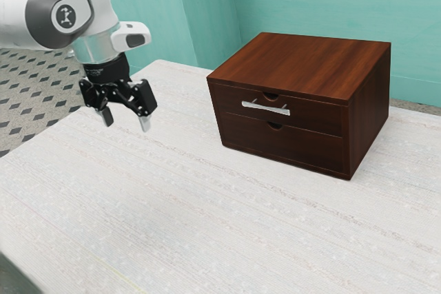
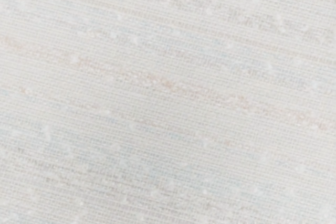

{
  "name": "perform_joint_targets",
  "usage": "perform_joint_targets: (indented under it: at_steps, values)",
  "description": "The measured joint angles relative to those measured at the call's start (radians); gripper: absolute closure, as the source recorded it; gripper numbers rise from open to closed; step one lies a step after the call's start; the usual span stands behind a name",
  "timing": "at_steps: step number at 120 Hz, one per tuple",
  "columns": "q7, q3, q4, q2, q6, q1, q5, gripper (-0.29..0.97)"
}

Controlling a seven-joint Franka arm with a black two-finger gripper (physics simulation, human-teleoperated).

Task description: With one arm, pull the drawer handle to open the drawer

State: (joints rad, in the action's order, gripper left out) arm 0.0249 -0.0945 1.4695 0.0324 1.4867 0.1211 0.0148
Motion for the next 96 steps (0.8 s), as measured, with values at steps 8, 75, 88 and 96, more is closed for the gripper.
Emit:
perform_joint_targets:
  at_steps: [8,75,88,96]
  values:
    - [0.001,-0.002,-0.001,0.0,-0.001,-0.026,0.0,0.0]
    - [0.428,0.091,-0.201,0.015,-0.064,-0.111,-0.03,0.0]
    - [0.619,0.091,-0.198,0.019,-0.052,-0.112,-0.048,0.0]
    - [0.72,0.091,-0.195,0.021,-0.045,-0.108,-0.063,0.0]
